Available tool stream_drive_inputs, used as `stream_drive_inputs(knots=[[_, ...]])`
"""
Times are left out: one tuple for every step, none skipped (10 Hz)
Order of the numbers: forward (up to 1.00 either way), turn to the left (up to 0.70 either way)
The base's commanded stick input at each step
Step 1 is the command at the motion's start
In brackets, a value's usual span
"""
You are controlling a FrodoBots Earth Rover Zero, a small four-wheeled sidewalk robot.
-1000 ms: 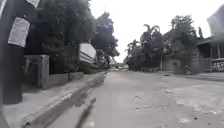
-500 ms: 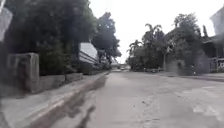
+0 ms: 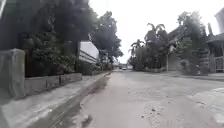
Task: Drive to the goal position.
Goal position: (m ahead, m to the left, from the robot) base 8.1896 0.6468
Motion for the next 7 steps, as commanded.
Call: stream_drive_inputs(knots=[[0.7, -0.18], [0.7, 0.0], [0.7, 0.0], [0.7, 0.0], [0.7, 0.0], [0.7, 0.0], [0.7, 0.0]])
